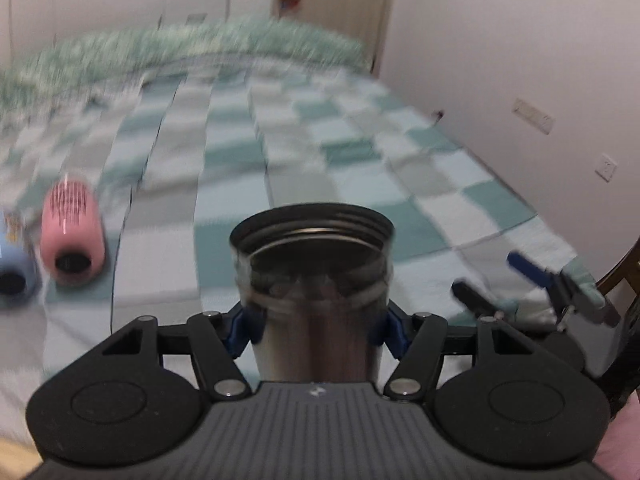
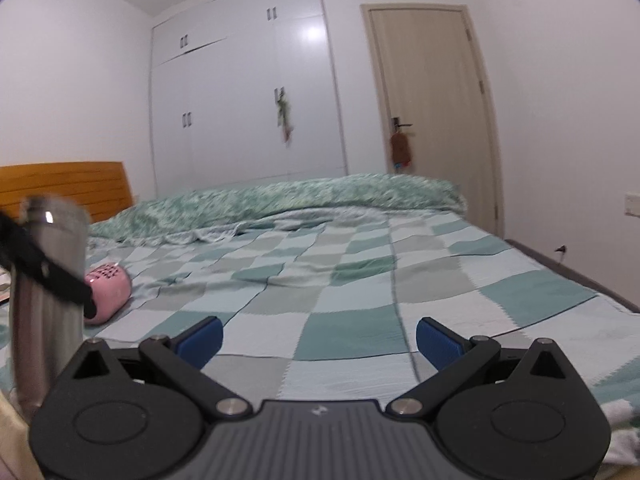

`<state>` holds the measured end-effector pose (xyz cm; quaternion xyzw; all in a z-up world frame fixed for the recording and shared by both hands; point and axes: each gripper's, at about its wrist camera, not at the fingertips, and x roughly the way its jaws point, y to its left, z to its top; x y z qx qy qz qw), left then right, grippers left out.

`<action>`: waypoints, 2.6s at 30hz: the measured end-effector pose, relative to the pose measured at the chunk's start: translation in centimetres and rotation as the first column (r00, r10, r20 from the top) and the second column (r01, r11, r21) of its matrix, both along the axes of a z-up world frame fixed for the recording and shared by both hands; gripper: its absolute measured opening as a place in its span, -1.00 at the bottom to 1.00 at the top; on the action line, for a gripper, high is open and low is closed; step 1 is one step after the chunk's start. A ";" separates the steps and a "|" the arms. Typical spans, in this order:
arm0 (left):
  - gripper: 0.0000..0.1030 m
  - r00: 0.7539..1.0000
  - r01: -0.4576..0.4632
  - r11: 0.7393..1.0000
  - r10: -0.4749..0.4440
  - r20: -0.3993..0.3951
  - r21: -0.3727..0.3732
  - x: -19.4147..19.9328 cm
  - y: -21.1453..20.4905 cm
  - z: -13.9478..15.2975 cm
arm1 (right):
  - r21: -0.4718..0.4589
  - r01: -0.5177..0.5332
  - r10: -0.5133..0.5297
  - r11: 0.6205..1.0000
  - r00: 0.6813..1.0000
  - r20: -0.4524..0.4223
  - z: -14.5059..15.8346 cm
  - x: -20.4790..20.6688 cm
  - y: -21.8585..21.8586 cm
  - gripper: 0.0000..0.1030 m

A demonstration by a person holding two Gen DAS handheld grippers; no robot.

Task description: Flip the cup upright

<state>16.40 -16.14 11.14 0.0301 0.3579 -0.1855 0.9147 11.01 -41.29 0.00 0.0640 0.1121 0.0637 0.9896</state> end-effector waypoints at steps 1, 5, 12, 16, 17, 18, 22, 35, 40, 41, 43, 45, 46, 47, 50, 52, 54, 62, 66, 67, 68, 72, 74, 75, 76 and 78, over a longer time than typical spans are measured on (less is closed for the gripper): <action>0.24 0.999 0.007 1.000 -0.008 0.038 0.004 0.0 -0.4 0.6 | -0.004 0.015 -0.015 1.000 1.000 0.007 0.0 -0.1 0.0 1.00; 0.24 0.977 -0.005 1.000 0.002 0.211 0.015 0.9 -2.8 2.0 | -0.013 0.070 -0.069 0.997 0.997 0.041 0.0 -0.4 -0.2 1.00; 0.24 0.943 -0.026 0.998 0.004 0.333 0.063 5.6 -7.8 -1.3 | -0.031 0.134 -0.130 0.991 0.987 0.090 0.2 0.0 -0.2 1.00; 0.24 0.960 -0.040 0.997 0.019 0.279 0.068 8.9 -8.9 -4.2 | -0.089 0.141 -0.131 0.986 0.985 0.109 0.5 1.3 -0.1 1.00; 0.24 0.964 -0.040 0.996 0.019 0.264 0.074 9.5 -8.9 -5.0 | -0.098 0.136 -0.125 0.986 0.986 0.109 0.6 1.5 -0.1 1.00; 0.23 0.968 -0.044 0.996 0.022 0.250 0.084 10.0 -9.0 -5.8 | -0.106 0.127 -0.116 0.986 0.987 0.107 0.7 2.1 -0.2 1.00; 0.23 0.971 -0.024 0.999 0.012 0.238 0.047 10.5 -7.7 -7.0 | -0.126 0.107 -0.097 0.986 0.992 0.083 0.9 4.5 -0.6 1.00; 0.76 0.969 -0.006 1.000 -0.002 0.246 0.030 9.9 -6.6 -8.5 | -0.130 0.115 -0.122 0.985 0.991 -0.046 0.4 7.8 -0.8 1.00; 1.00 0.944 0.034 0.999 -0.021 0.328 -0.033 7.2 -5.4 -6.0 | -0.131 0.122 -0.127 0.984 0.992 -0.028 0.6 7.4 -0.7 1.00; 1.00 0.941 0.031 0.999 -0.018 0.339 -0.033 6.6 -5.3 -5.4 | -0.130 0.125 -0.129 0.984 0.991 -0.023 0.8 7.2 -0.7 1.00; 1.00 0.927 0.021 0.999 -0.008 0.375 -0.032 5.1 -4.8 -4.0 | -0.132 0.132 -0.134 0.982 0.991 -0.006 1.3 6.6 -0.5 1.00; 1.00 0.905 0.016 0.999 0.006 0.425 -0.046 3.3 -3.8 -2.5 | -0.141 0.140 -0.138 0.980 0.990 0.020 1.9 5.6 -0.1 1.00; 1.00 0.895 0.012 0.999 0.011 0.445 -0.050 2.4 -3.3 -1.9 | -0.145 0.143 -0.140 0.979 0.990 0.032 2.3 5.0 0.1 1.00; 1.00 0.886 0.008 0.999 0.017 0.463 -0.051 1.5 -2.7 -1.3 | -0.146 0.143 -0.139 0.979 0.990 0.039 2.7 4.5 0.4 1.00; 1.00 0.865 -0.011 0.999 0.033 0.501 -0.048 -1.1 -0.6 -0.1 | -0.151 0.127 -0.120 0.980 0.991 0.053 3.5 2.9 1.4 1.00; 1.00 0.857 -0.032 0.998 0.053 0.512 -0.051 -2.7 1.1 0.2 | -0.160 0.114 -0.105 0.981 0.993 0.061 4.0 1.7 2.4 1.00; 1.00 0.853 -0.056 0.997 0.080 0.516 -0.061 -4.2 3.0 0.1 | -0.167 0.098 -0.088 0.981 0.994 0.069 4.2 0.4 3.4 1.00; 1.00 0.843 -0.185 0.977 0.212 0.495 -0.104 -9.5 10.3 -3.1 | -0.176 0.024 -0.007 0.984 0.995 0.095 4.3 -4.9 6.4 1.00; 1.00 0.811 -0.272 0.957 0.282 0.512 -0.098 -12.0 13.1 -6.3 | -0.164 0.015 0.000 0.986 0.996 0.092 3.2 -6.9 6.8 1.00; 1.00 0.800 -0.292 0.951 0.300 0.519 -0.099 -12.5 13.7 -7.0 | -0.161 0.014 0.000 0.987 0.996 0.089 2.8 -7.4 6.8 1.00; 1.00 0.794 -0.305 0.947 0.314 0.521 -0.105 -12.9 14.3 -7.6 | -0.160 0.015 -0.001 0.987 0.996 0.088 2.5 -7.8 6.8 1.00; 1.00 0.766 -0.361 0.919 0.388 0.513 -0.157 -14.3 16.3 -9.5 | -0.159 0.023 -0.005 0.987 0.994 0.112 1.1 -9.4 6.8 1.00; 1.00 0.754 -0.377 0.908 0.415 0.509 -0.182 -14.5 17.0 -9.8 | -0.156 0.027 -0.006 0.987 0.991 0.131 0.8 -9.6 6.8 1.00; 1.00 0.747 -0.380 0.904 0.424 0.512 -0.193 -14.7 17.2 -9.9 | -0.153 0.029 -0.008 0.988 0.991 0.137 0.6 -9.7 6.8 1.00; 1.00 0.742 -0.381 0.903 0.428 0.516 -0.200 -14.8 17.3 -10.1 | -0.150 0.032 -0.010 0.988 0.990 0.141 0.5 -9.7 6.8 1.00; 1.00 0.736 -0.379 0.904 0.424 0.528 -0.199 -14.8 17.1 -10.2 | -0.145 0.034 -0.013 0.989 0.990 0.143 0.2 -9.6 6.6 1.00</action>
